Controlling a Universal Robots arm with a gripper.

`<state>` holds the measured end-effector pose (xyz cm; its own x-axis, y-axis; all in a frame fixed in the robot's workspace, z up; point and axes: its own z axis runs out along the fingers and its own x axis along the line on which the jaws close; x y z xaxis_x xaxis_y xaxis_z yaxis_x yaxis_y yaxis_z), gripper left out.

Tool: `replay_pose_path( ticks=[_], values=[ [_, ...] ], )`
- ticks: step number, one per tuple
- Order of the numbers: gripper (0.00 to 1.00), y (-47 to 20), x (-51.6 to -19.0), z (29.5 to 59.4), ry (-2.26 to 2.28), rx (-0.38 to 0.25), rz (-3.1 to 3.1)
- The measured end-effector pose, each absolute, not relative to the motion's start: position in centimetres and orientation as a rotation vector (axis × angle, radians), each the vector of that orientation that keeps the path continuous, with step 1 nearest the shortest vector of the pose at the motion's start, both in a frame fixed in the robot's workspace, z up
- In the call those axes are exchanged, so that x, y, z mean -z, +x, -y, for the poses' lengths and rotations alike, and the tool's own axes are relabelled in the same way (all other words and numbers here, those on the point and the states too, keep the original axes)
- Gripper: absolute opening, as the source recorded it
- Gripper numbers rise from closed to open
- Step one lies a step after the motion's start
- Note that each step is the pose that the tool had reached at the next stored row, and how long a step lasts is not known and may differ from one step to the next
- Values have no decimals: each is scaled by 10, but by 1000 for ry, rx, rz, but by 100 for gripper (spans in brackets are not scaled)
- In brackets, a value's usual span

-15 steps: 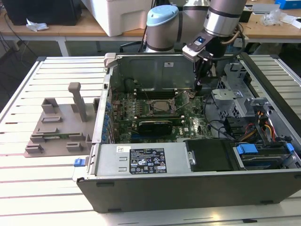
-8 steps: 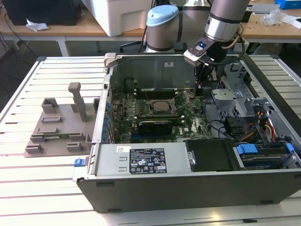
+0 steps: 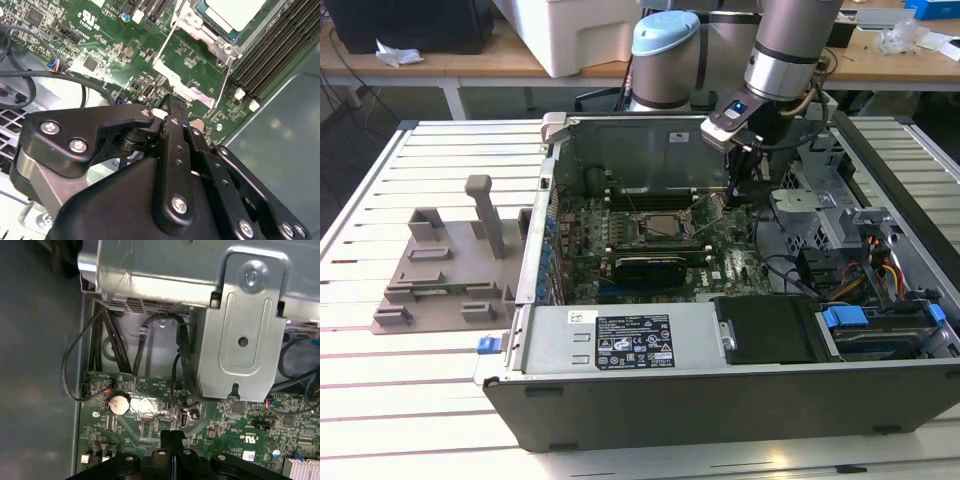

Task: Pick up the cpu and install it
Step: 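Close the cpu cover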

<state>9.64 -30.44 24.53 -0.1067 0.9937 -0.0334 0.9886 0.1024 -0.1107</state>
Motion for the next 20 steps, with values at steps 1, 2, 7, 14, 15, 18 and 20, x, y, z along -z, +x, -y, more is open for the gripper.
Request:
replay_pose_path(
  ticks=[1,2,7,14,15,18,20],
  values=[
    [11,95,-245,304,-2066,-162,2295],
    [11,95,-245,305,-2066,-162,2295],
    [11,95,-245,304,-2066,-162,2295],
    [11,83,-245,304,-2066,-162,2295],
    [11,82,-245,304,-2066,-162,2295],
    [11,80,-245,304,-2066,-162,2295],
    [11,76,-245,304,-2066,-162,2295]
  ],
)
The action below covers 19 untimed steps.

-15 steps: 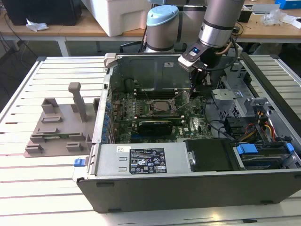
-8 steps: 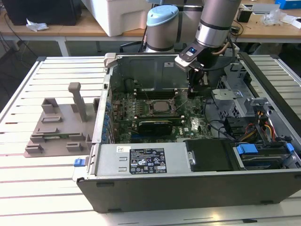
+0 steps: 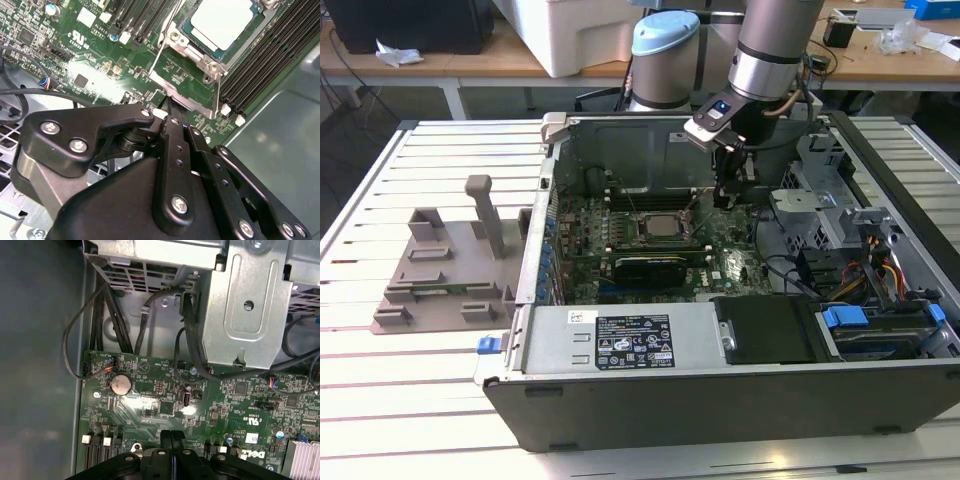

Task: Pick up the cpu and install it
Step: 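Close the cpu cover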

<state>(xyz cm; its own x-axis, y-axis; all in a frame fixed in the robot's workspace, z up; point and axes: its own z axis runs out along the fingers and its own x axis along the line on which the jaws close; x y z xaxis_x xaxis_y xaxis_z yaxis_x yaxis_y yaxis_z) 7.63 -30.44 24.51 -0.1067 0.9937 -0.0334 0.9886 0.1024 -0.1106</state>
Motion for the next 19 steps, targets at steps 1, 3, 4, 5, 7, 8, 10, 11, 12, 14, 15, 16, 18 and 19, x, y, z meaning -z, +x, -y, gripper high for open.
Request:
replay_pose_path(
  ticks=[1,3,4,5,7,8,10,11,12,14,15,16,18,19],
  values=[
    [11,75,-245,304,-2066,-162,2295],
    [11,74,-245,304,-2066,-162,2295],
    [11,73,-245,304,-2066,-162,2295],
    [11,73,-245,304,-2066,-162,2295],
    [11,72,-245,304,-2066,-162,2295],
    [11,71,-245,304,-2066,-162,2295],
    [11,69,-245,304,-2066,-162,2295],
    [11,69,-245,304,-2066,-162,2295],
    [11,68,-245,304,-2066,-162,2295],
    [11,68,-245,304,-2066,-162,2295],
    [11,67,-245,304,-2066,-162,2295],
    [11,66,-245,304,-2066,-162,2295],
    [11,66,-245,304,-2066,-162,2295],
    [11,65,-245,304,-2066,-162,2295]
  ],
)
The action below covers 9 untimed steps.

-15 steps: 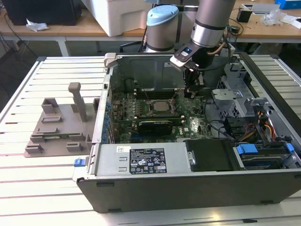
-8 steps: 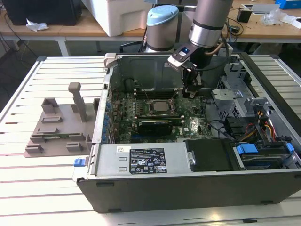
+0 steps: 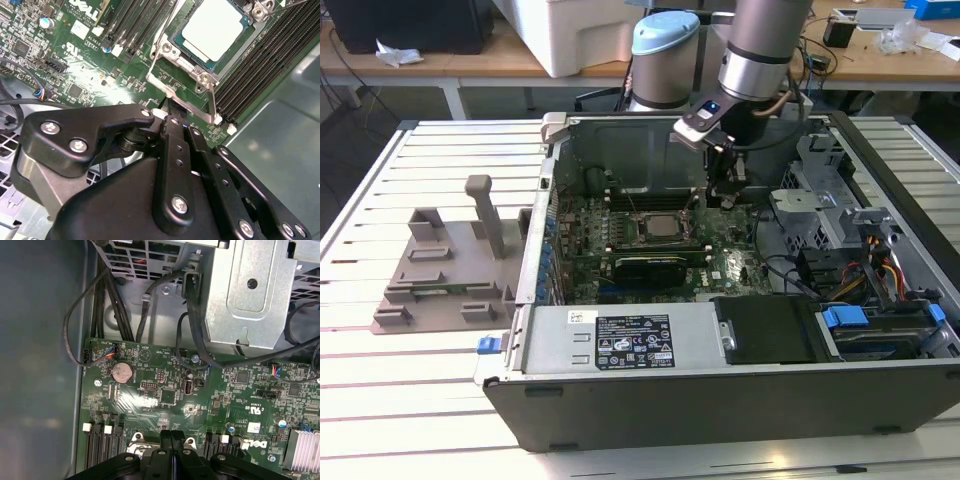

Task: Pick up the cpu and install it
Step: 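Close the cpu cover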

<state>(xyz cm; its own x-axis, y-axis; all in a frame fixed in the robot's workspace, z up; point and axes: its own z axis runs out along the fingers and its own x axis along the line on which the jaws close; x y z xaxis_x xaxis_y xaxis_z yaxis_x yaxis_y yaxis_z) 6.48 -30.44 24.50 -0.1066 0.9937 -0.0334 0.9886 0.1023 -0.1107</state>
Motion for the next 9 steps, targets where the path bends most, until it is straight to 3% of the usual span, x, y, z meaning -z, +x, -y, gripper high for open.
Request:
replay_pose_path(
  ticks=[9],
  values=[
    [11,59,-245,304,-2066,-162,2295]
  ],
)
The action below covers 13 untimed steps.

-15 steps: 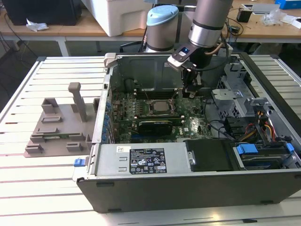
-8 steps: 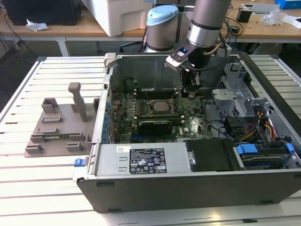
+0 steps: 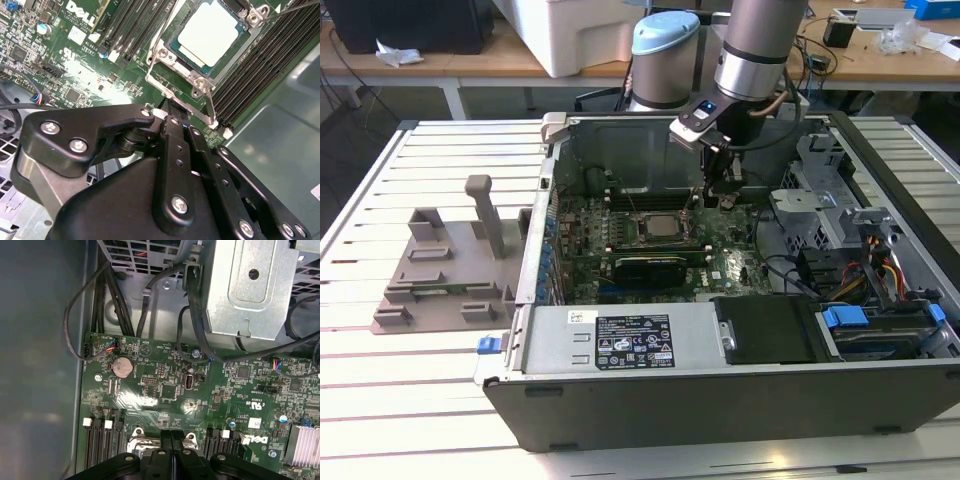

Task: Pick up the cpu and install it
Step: 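Close the cpu cover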

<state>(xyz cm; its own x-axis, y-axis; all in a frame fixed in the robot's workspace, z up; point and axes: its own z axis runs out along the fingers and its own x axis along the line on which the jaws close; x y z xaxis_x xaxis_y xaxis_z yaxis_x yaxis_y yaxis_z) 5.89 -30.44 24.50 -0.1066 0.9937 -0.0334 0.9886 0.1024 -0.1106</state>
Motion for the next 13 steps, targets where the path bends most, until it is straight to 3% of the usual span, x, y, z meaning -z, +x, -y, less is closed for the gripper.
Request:
replay_pose_path(
  ticks=[13],
  values=[
    [11,46,-245,304,-2066,-162,2295]
  ],
)
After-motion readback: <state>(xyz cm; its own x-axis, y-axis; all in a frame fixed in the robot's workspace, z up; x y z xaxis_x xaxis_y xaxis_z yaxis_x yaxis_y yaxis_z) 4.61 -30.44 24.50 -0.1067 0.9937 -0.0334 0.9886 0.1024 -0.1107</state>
